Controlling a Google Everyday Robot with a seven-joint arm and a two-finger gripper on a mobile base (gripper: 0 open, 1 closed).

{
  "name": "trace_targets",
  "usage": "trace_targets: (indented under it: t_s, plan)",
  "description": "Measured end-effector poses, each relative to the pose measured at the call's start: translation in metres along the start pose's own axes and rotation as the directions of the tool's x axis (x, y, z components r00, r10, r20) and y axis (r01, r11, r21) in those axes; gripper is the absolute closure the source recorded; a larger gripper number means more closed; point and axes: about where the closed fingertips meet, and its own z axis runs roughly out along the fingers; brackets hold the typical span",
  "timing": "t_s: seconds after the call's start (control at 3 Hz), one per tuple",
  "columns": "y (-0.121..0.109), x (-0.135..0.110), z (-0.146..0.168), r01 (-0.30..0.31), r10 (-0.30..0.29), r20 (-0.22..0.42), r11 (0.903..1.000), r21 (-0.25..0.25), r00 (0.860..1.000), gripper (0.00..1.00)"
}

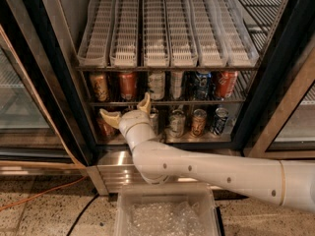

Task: Pick coke can from middle shelf of fridge

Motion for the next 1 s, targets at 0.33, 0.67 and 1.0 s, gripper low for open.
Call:
trace_targets:
  t_s: [0.33, 0.67, 1.0]
  plan:
    - [0.0000, 0.0000, 0.0000, 0.000, 0.000, 0.000, 1.0000, 0.000, 1.000, 0.21]
    - [0.0000, 0.0000, 0.0000, 0.000, 0.000, 0.000, 1.0000, 0.000, 1.000, 0.20]
    - [0.0000, 0.0000, 0.0001, 0.000, 0.000, 0.000, 1.0000, 0.000, 1.000, 0.24]
